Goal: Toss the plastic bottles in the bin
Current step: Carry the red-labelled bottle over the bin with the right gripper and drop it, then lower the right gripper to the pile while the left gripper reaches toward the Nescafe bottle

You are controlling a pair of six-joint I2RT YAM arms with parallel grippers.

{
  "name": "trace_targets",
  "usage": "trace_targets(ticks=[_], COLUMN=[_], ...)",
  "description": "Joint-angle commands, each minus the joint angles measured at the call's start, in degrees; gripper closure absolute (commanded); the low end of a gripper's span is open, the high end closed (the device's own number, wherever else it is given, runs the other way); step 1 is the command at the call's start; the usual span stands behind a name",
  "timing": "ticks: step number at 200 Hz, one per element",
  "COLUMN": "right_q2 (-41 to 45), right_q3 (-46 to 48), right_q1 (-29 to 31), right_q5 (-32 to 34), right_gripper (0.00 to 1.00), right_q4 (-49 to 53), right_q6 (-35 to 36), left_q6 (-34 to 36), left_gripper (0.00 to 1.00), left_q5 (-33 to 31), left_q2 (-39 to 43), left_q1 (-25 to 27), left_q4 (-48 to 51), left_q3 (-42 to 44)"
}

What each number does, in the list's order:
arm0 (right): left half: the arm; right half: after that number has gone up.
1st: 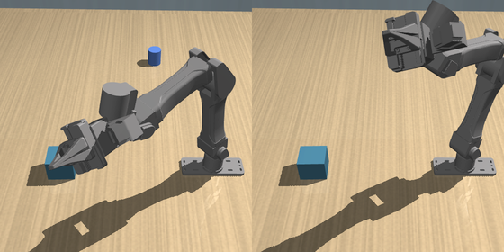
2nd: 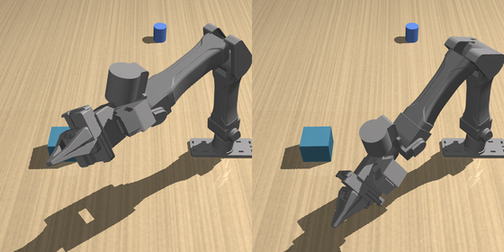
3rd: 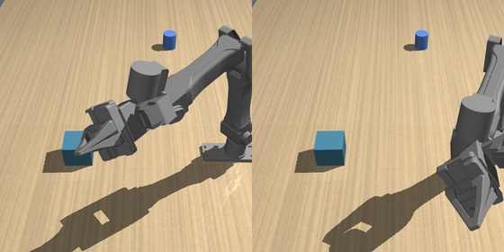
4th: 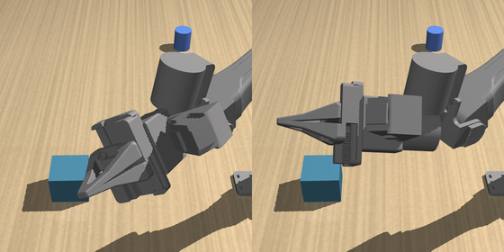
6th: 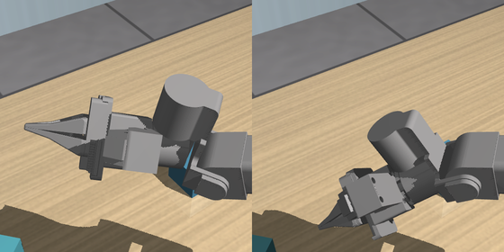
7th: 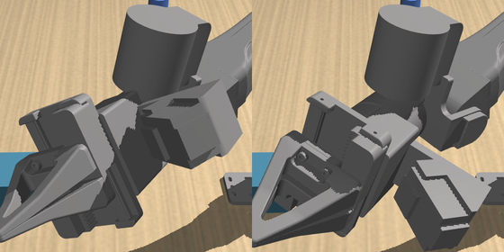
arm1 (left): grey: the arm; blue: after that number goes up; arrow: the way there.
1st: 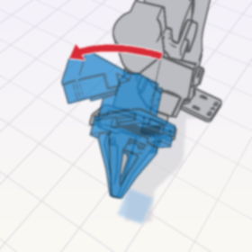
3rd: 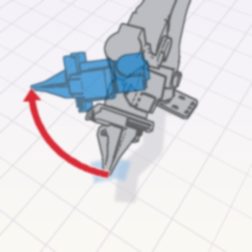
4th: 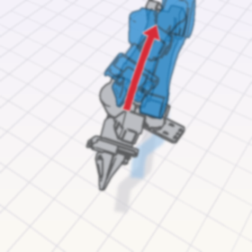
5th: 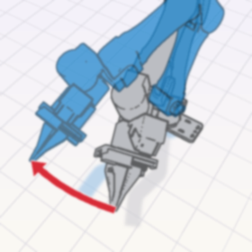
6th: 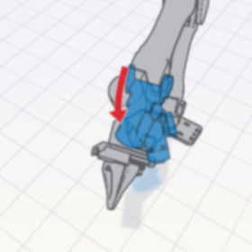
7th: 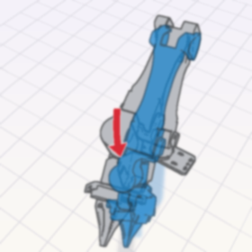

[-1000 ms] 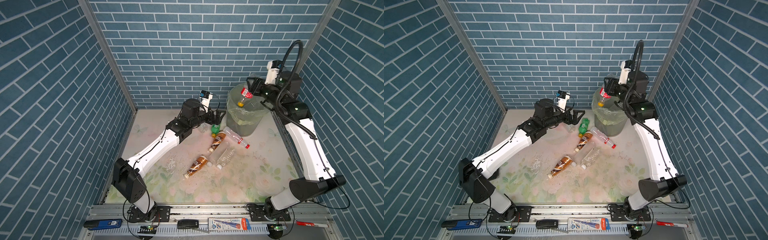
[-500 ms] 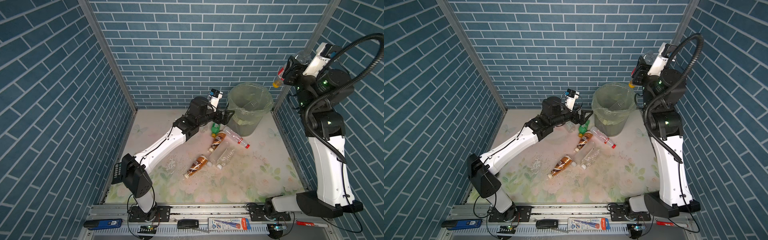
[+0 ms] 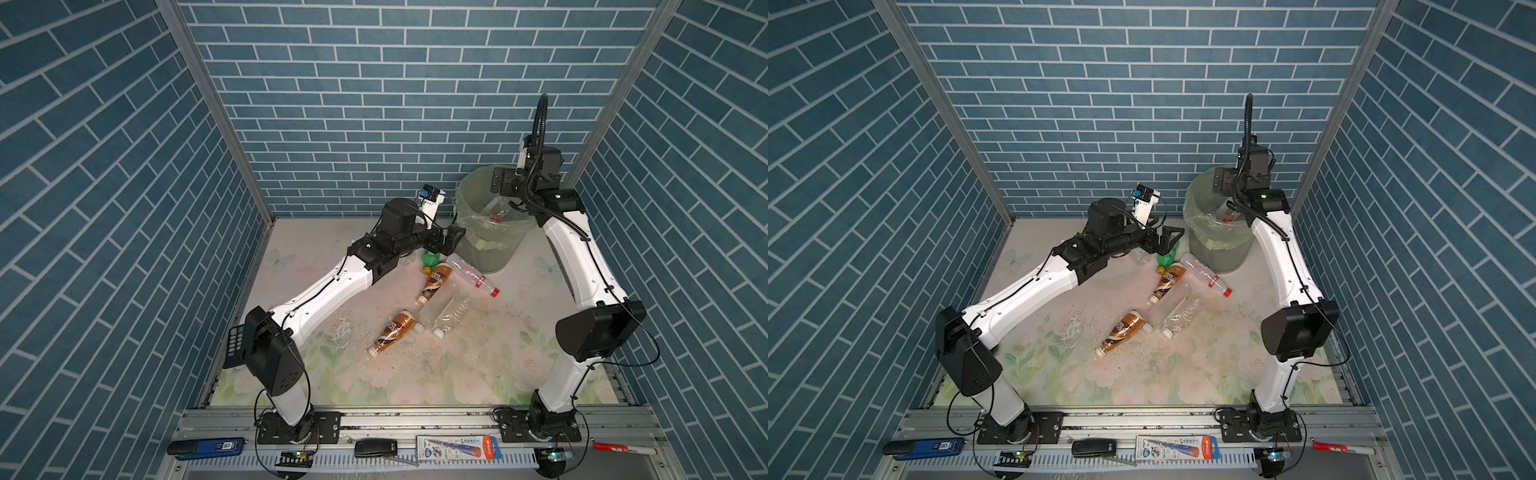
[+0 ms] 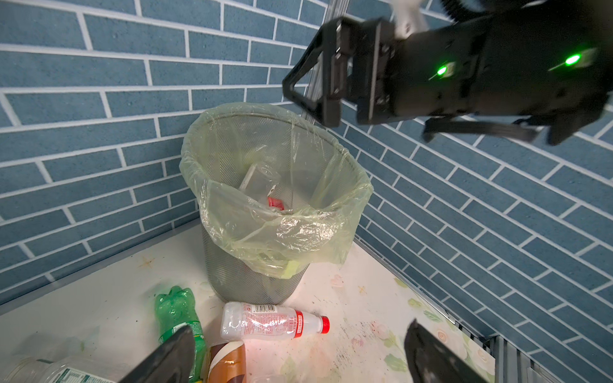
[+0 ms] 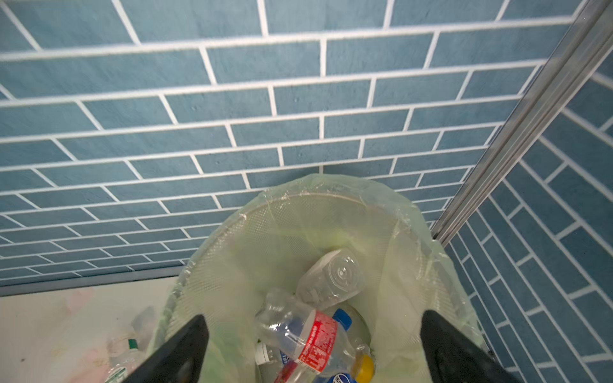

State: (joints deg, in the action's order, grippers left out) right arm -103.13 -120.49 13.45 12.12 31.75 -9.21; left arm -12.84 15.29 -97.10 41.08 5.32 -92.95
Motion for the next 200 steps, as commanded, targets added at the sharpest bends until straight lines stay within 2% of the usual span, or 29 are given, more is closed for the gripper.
trace_targets(ticks=[1,128,155,200], right_q2=[4.0,7.7,9.7,13.1], right_q3=[-1.9,1.9,5.0,12.8], right_q1=[-0.1,0.9,3.4,10.7], right_q5=[-1.2,-6.8,-7.5,-6.6], right_gripper=[0.01,0.01,0.01,0.01], right_q4=[-1.5,-1.1,-0.6,-0.5], right_q6=[-1.5,-3.0,-2.7,-1.5], left_q6=[0.2,-0.3,-3.5,-7.3], left_gripper=[0.01,0.01,0.01,0.01], left_q5=[0.3,-1.9,-4.3,-7.5], left_q2=[0.1,2.0,3.6,11.6], left_q1=[0.3,-0.1,-1.3,-2.0], left_q4=[-0.7,3.2,6.6,7.4], left_q3=[0.5,4.3,7.3,18.6])
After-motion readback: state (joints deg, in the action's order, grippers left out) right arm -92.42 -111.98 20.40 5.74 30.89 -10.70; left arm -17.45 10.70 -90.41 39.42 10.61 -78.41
